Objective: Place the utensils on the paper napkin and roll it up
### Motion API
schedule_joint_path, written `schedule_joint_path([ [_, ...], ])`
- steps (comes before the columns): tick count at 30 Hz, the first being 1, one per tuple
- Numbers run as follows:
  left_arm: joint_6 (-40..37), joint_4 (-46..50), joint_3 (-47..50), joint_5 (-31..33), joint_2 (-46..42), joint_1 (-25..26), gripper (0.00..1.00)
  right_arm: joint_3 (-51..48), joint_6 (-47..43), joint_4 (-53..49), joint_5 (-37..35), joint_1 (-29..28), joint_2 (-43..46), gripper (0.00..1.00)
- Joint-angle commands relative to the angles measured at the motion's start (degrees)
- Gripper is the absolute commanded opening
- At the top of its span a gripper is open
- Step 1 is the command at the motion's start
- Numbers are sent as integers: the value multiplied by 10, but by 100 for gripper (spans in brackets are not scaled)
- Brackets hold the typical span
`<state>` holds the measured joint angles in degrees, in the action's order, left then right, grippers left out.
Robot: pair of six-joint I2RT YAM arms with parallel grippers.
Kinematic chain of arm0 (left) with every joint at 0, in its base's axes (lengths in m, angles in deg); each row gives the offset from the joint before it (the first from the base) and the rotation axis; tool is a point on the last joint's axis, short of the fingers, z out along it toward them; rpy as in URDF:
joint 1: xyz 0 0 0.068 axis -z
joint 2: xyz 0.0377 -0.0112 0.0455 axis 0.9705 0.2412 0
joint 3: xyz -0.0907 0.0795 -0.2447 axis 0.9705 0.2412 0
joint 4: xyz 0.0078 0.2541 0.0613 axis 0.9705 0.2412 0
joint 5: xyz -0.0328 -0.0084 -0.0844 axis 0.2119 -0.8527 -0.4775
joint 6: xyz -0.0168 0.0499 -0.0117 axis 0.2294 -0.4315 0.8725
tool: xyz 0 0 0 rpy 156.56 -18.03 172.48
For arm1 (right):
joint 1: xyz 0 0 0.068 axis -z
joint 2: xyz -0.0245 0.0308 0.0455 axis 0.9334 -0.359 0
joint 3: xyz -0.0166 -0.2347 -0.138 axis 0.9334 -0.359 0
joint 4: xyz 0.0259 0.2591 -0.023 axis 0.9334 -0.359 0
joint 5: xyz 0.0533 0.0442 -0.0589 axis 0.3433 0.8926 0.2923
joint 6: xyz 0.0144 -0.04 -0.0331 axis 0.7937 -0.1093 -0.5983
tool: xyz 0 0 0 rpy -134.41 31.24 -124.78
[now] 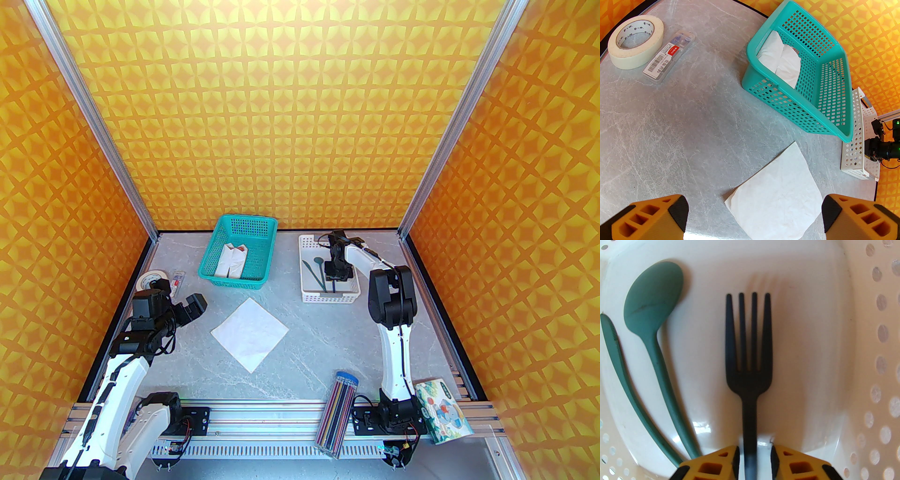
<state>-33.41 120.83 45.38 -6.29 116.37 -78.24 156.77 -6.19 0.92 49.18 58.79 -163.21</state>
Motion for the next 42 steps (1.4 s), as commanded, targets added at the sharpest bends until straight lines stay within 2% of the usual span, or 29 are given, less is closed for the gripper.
schedule_joint_path([
  [1,-1,-7,-5,-7,1,3,99,3,-10,-34,-17,-7,-29,28],
  [13,-4,-1,-8,-6,-2,3,99,13,-15,-56,1,-9,-34,24],
  [19,-6,2,-10,-3,-3,3,99,20,-22,-63,7,-8,-38,16],
  [24,-7,4,-10,-3,-4,3,99,14,-18,-51,4,-8,-33,14],
  [42,0,8,-11,-3,-6,3,99,-9,4,-10,-31,-9,72,14],
])
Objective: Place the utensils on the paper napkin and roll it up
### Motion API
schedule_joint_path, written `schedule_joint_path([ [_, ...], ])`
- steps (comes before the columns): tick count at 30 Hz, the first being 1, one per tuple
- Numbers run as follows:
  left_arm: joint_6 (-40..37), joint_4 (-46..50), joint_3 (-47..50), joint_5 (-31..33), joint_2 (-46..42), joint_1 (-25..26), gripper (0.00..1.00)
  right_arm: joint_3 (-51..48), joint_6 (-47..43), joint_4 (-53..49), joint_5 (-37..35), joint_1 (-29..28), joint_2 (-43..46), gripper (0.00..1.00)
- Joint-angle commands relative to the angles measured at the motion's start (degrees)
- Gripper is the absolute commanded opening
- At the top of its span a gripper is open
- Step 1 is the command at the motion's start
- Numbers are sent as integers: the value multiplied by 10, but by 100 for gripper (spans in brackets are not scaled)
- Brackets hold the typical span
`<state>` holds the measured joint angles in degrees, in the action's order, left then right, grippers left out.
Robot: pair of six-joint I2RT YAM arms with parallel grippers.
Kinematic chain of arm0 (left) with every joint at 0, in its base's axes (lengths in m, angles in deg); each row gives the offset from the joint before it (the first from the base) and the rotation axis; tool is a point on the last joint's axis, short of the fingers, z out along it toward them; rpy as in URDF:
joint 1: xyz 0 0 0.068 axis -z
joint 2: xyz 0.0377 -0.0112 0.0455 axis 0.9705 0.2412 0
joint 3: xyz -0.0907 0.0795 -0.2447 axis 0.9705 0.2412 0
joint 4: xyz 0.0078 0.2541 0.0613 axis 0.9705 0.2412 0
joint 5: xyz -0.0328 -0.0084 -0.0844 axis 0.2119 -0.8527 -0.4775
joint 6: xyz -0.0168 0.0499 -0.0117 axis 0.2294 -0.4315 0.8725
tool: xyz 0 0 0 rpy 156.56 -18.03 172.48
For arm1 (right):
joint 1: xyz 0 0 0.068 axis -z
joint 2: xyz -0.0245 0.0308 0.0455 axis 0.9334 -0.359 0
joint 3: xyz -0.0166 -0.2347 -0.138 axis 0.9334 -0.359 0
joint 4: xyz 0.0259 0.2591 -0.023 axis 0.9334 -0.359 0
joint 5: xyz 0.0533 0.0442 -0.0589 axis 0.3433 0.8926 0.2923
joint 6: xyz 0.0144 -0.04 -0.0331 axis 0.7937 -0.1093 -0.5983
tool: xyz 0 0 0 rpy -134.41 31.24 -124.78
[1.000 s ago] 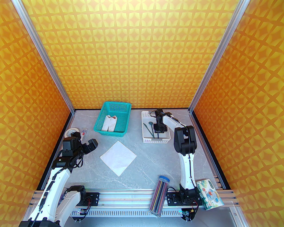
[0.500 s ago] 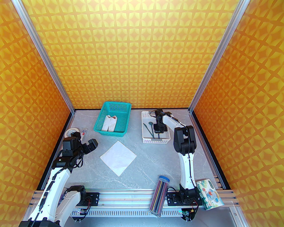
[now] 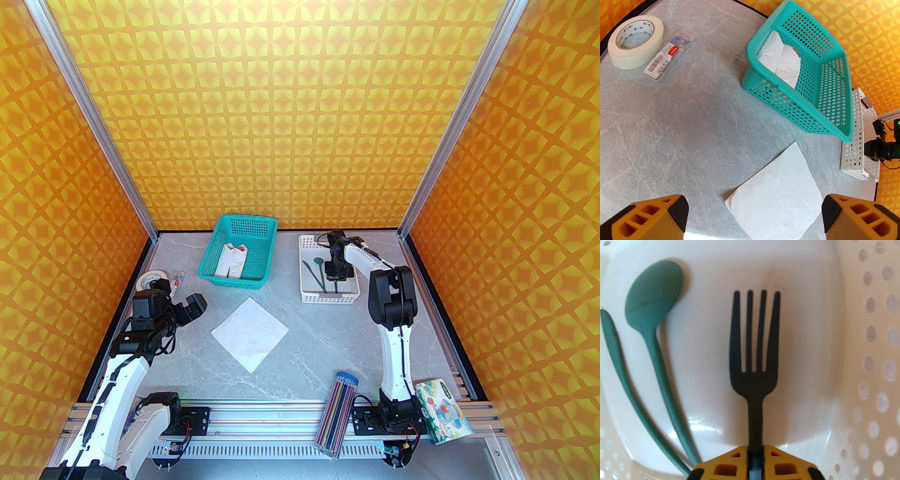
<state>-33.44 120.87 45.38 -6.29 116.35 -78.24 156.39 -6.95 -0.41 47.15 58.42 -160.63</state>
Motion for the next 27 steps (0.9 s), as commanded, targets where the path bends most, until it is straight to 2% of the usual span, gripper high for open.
schedule_joint_path([
  [1,1,7,-10,-4,-6,3,99,-6,13,4,-10,-5,55,14],
  [11,44,-38,33,-52,-11,15,99,-27,26,3,4,-13,156,14],
  [19,83,-86,65,-62,-11,74,99,-68,54,14,26,-46,252,14],
  [27,114,-122,95,-62,-17,133,99,-174,134,86,75,-107,346,13],
])
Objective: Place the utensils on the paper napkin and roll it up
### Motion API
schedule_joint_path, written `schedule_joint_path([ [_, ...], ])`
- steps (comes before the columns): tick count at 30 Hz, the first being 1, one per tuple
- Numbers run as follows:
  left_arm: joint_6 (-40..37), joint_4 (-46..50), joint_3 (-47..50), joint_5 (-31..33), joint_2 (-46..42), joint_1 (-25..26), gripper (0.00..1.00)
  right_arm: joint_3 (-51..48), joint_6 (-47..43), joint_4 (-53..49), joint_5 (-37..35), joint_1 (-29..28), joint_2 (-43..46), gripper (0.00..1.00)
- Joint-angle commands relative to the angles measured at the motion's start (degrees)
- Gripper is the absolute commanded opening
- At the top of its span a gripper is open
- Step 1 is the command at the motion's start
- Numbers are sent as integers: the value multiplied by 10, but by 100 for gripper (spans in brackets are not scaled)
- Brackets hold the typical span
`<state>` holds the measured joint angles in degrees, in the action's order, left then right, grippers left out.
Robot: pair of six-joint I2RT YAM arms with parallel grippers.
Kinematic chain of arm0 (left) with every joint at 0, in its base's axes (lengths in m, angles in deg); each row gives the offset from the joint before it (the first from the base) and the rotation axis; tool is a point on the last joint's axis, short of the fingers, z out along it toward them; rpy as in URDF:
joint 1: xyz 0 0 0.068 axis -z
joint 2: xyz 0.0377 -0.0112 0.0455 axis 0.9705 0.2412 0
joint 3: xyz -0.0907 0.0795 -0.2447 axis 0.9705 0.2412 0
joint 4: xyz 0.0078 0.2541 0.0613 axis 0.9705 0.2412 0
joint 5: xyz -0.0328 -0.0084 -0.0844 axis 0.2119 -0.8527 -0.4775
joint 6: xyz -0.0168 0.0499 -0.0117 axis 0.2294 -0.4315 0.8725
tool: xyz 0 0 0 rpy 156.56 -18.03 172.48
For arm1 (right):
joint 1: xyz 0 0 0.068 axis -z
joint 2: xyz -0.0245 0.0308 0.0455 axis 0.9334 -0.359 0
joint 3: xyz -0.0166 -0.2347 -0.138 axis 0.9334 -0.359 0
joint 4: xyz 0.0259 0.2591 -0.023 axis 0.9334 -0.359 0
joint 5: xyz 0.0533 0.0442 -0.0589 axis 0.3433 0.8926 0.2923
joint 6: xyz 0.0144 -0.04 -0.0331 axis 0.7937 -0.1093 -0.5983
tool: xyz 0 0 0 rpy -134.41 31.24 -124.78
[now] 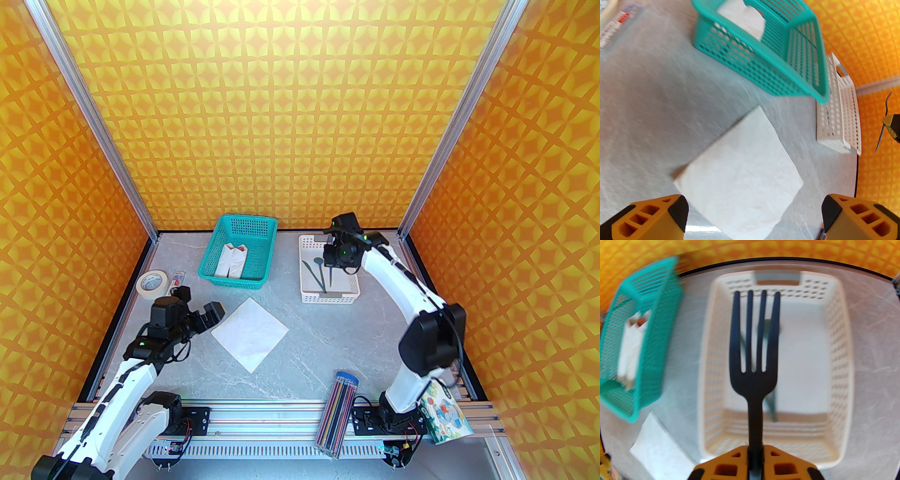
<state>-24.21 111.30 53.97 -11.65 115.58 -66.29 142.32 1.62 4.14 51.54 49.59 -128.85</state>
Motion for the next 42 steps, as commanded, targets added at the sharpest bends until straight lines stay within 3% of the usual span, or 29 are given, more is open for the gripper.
schedule_joint_path([
  [1,23,-29,10,-9,-12,18,99,-50,60,51,34,-30,39,13],
  [13,15,-6,28,-8,-49,25,99,-148,161,93,-21,-190,73,13],
  [24,17,42,63,8,-112,25,99,-114,238,103,-58,-325,-25,13],
  [30,22,70,75,20,-140,25,99,-50,257,95,-65,-370,-103,13],
  [42,23,109,82,50,-157,24,99,9,286,85,-71,-401,-196,13],
])
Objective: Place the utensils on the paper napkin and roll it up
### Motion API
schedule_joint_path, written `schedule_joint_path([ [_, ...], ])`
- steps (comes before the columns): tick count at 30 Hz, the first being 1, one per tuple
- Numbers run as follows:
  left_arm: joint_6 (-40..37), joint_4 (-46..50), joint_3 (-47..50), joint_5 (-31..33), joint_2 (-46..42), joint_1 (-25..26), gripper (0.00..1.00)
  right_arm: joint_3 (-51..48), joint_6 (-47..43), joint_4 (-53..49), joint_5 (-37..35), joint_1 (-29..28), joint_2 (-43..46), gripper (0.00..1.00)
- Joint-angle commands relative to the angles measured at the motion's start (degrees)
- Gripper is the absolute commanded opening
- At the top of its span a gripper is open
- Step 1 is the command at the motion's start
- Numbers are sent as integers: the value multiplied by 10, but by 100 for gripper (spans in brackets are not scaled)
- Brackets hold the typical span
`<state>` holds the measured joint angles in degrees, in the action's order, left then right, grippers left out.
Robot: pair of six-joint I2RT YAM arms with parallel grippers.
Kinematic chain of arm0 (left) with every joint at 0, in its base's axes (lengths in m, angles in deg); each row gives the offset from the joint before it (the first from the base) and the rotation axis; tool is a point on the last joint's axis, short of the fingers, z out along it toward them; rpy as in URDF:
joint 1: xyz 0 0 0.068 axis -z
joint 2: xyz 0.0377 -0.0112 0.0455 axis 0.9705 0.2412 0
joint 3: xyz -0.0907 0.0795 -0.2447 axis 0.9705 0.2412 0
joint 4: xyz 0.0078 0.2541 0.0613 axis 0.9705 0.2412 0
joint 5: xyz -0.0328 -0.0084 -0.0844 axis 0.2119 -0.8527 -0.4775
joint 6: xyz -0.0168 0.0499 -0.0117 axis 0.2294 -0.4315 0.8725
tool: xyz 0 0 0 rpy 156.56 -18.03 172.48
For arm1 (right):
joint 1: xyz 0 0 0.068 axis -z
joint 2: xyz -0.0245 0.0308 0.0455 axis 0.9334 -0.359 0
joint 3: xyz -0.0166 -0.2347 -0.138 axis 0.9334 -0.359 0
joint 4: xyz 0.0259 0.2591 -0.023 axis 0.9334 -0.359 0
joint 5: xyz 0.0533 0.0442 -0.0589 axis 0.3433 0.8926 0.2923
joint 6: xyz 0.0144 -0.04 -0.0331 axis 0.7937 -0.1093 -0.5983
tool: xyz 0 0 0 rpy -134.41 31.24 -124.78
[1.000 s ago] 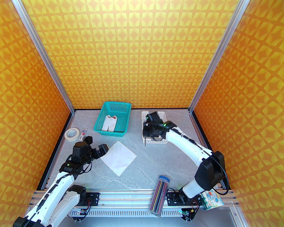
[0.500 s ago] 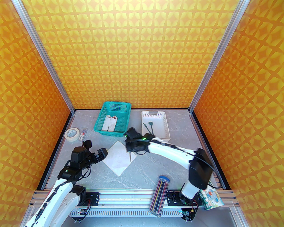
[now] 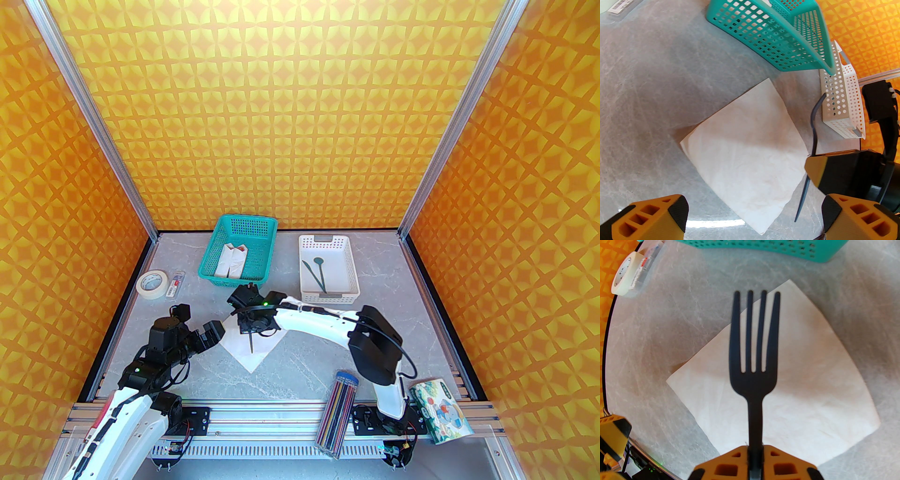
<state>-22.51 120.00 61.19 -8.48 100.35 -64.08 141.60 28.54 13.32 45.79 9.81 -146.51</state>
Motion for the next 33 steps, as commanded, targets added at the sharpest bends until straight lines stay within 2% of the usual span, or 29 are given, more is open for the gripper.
schedule_joint_path([
  [1,6,23,10,18,-6,2,99,18,17,-7,-13,-4,-25,13],
  [33,-13,38,5,25,-7,2,99,71,27,-30,-45,-6,-102,14],
])
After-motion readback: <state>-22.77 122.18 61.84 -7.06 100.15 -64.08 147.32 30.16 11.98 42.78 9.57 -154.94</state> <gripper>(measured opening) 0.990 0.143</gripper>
